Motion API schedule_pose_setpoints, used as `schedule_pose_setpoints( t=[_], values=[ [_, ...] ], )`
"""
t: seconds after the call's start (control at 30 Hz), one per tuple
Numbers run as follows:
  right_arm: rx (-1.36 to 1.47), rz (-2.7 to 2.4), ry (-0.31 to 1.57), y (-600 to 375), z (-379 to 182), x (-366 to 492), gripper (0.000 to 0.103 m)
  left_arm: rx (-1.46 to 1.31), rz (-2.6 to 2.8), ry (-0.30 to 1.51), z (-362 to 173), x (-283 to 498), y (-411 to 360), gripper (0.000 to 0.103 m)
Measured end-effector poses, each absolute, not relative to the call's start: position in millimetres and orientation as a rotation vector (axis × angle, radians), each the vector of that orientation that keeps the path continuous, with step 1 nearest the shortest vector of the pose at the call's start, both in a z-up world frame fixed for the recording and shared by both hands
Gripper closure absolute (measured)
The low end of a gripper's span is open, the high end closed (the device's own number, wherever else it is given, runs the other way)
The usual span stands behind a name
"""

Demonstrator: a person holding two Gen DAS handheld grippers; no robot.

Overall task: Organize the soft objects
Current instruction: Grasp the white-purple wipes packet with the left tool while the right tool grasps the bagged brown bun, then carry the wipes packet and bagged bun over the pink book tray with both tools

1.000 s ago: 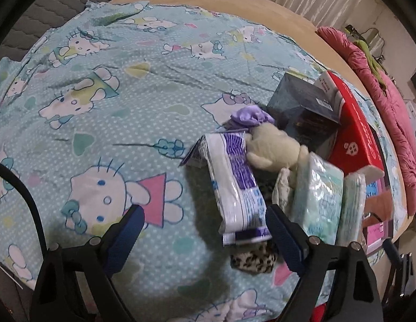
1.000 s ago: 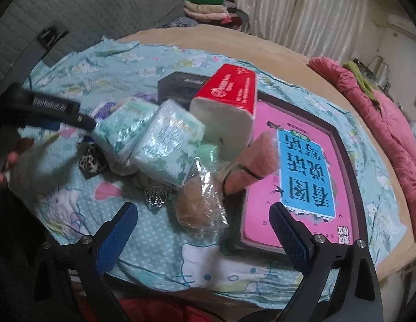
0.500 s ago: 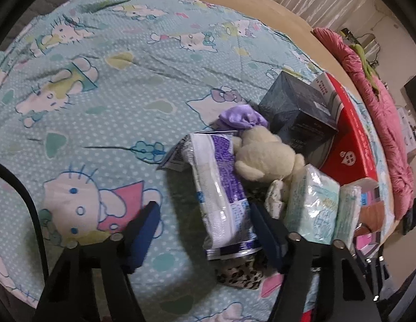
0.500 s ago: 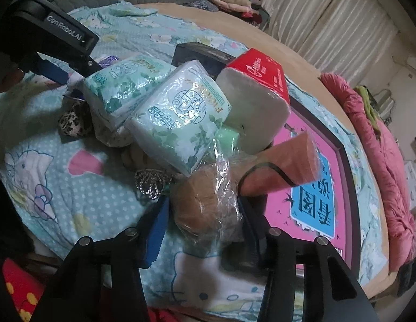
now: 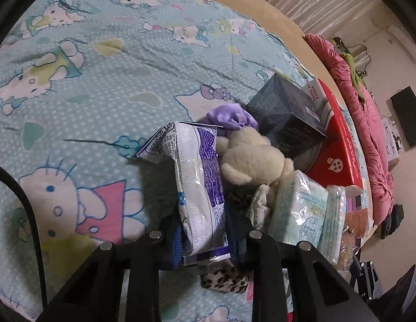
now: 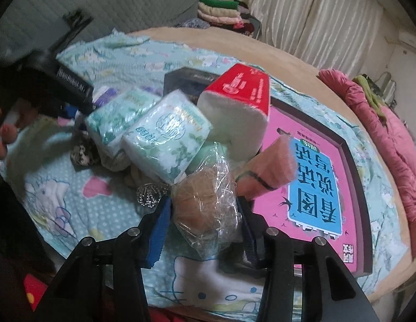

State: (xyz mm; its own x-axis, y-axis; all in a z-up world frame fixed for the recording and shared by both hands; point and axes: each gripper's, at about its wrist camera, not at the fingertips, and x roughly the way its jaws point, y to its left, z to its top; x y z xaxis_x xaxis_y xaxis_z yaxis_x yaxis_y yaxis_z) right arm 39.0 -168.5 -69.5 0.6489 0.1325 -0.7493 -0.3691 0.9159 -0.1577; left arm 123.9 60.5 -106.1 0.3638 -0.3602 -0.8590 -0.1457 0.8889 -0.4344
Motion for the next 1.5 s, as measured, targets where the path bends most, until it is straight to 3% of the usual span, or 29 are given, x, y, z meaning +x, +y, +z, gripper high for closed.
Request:
schedule_pose_setpoints(
  t=[0.73,1.5],
  values=[
    [-0.102,0.278,0.697,-206,-24,14,0.053,-0.311,-0.242,1.021,-18,73,25,0.076],
    [0.146,0.018,0.598,-323,4,23,0.053,-0.104,-0.433,1.008,31,68,-113,0.076]
  ],
)
